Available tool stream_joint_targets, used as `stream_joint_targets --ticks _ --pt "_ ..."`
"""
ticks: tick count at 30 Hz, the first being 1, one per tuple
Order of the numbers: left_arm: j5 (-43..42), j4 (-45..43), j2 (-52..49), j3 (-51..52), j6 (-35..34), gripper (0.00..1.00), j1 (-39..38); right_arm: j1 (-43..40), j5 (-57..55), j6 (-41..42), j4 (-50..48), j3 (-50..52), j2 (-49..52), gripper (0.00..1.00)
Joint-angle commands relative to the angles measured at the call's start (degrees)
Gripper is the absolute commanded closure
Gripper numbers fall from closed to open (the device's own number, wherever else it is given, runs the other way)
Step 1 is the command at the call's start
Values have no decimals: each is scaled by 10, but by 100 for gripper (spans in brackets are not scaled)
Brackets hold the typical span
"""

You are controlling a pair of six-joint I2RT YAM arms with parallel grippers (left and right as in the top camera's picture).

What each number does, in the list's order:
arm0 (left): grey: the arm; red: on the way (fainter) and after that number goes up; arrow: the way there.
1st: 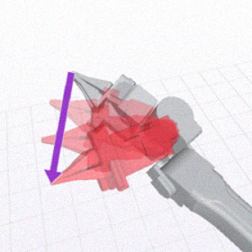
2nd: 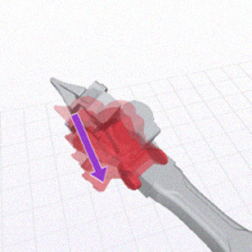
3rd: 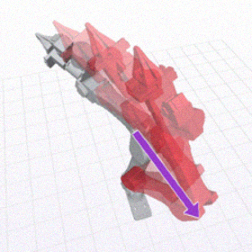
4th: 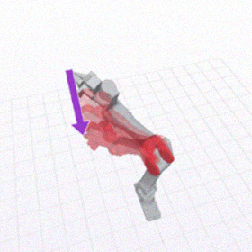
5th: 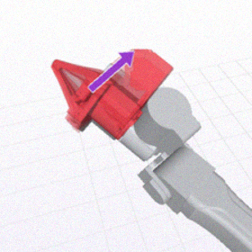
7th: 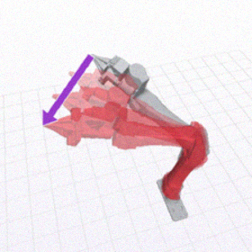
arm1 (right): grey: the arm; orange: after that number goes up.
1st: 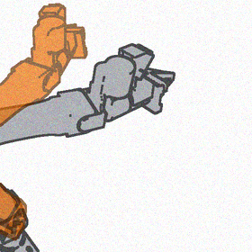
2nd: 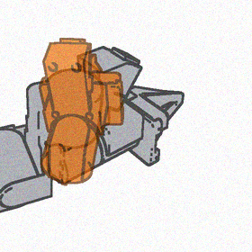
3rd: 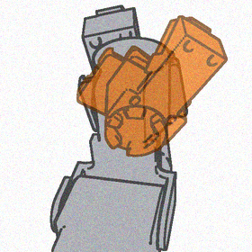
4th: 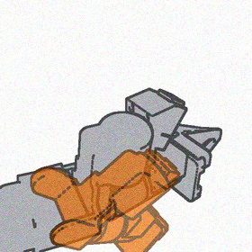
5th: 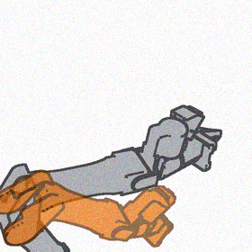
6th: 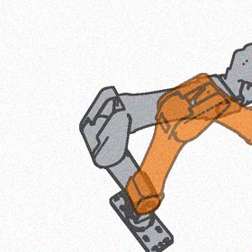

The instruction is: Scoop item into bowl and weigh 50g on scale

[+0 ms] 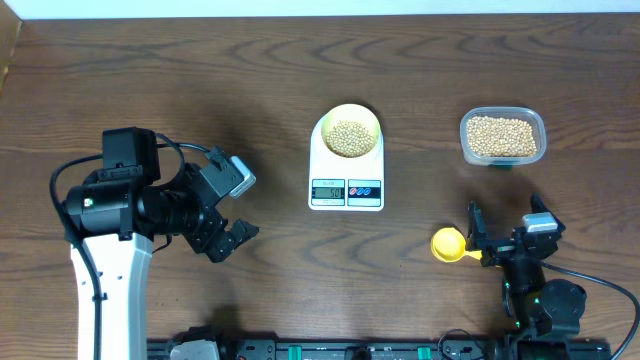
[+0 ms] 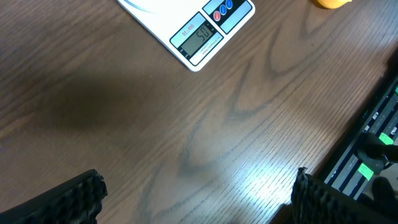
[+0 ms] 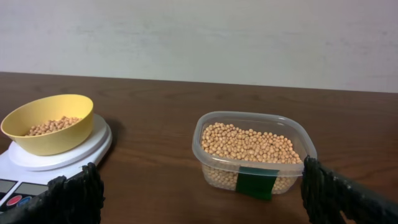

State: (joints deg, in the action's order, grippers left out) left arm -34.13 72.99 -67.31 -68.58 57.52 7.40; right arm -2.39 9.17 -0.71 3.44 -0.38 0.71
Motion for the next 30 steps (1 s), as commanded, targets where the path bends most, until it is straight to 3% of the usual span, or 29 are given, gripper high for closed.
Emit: stream_joint_targets --ticks 1,30 --pt "1 0 0 4 14 2 2 4 -9 -13 6 1 -4 1" --pt "1 0 0 4 14 2 2 4 -9 -19 3 1 -4 1"
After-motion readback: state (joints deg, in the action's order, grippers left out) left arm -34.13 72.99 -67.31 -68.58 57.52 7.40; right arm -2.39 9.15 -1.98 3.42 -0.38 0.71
